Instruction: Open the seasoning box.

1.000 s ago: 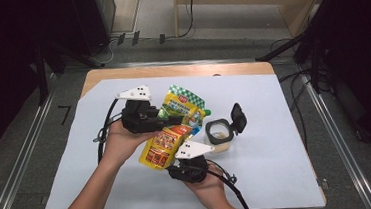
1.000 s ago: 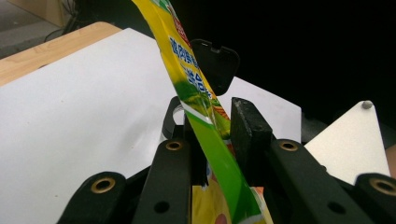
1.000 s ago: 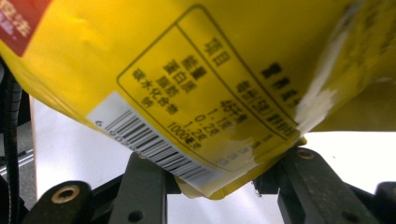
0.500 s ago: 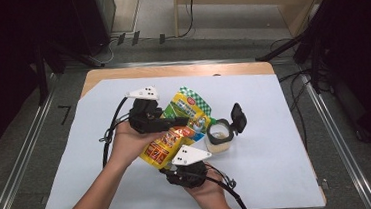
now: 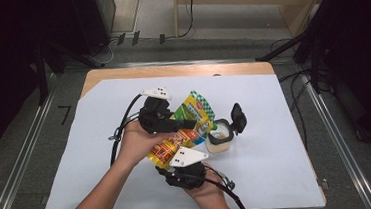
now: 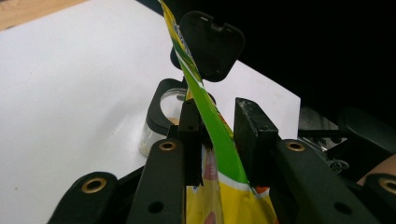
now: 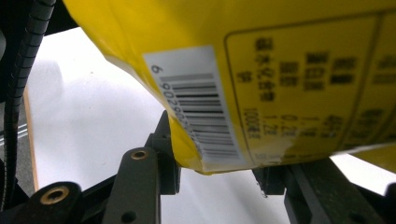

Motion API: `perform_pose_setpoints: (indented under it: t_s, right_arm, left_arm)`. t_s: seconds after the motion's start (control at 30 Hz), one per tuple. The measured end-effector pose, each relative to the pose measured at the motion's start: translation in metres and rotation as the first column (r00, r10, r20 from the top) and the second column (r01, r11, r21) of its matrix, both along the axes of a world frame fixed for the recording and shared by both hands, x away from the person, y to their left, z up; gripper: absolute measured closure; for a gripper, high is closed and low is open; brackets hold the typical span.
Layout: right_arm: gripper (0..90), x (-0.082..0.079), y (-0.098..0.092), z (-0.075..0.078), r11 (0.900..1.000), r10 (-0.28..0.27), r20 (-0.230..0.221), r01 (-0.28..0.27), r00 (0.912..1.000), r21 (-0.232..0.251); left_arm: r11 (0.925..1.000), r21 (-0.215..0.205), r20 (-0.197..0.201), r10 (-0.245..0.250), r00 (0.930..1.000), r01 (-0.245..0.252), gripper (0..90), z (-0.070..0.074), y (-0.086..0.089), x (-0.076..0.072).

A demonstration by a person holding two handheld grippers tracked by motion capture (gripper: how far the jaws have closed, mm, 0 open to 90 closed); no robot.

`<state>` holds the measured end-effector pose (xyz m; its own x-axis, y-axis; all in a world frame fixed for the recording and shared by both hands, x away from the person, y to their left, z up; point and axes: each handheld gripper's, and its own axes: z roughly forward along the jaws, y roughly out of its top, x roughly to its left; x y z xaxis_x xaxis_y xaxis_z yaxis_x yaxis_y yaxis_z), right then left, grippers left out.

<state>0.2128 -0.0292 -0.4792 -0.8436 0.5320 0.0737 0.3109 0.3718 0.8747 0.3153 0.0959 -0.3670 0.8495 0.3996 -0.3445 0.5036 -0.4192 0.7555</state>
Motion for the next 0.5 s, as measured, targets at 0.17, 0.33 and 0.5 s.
perform_pose_setpoints:
  t_s: [0.17, 0.33, 0.5]
  right_arm:
    - [60.7, 0.003, -0.002, -0.001, 1.000, 0.002, -0.023, -0.002, 0.9997, -0.003]
    - [60.5, 0.005, -0.004, 0.002, 1.000, 0.009, -0.007, -0.009, 0.9999, 0.000]
    - [60.8, 0.004, -0.005, 0.002, 1.000, 0.016, 0.002, -0.016, 0.9999, -0.023]
  left_arm:
    - [0.9998, 0.017, -0.053, 0.015, 0.9985, -0.014, 72.1, -0.003, -0.005, 0.007]
    - [0.9992, 0.038, -0.095, 0.013, 0.9953, -0.009, 72.6, -0.001, -0.009, 0.016]
    - [0.9972, 0.074, -0.095, 0.012, 0.9954, -0.005, 72.0, -0.002, -0.019, 0.017]
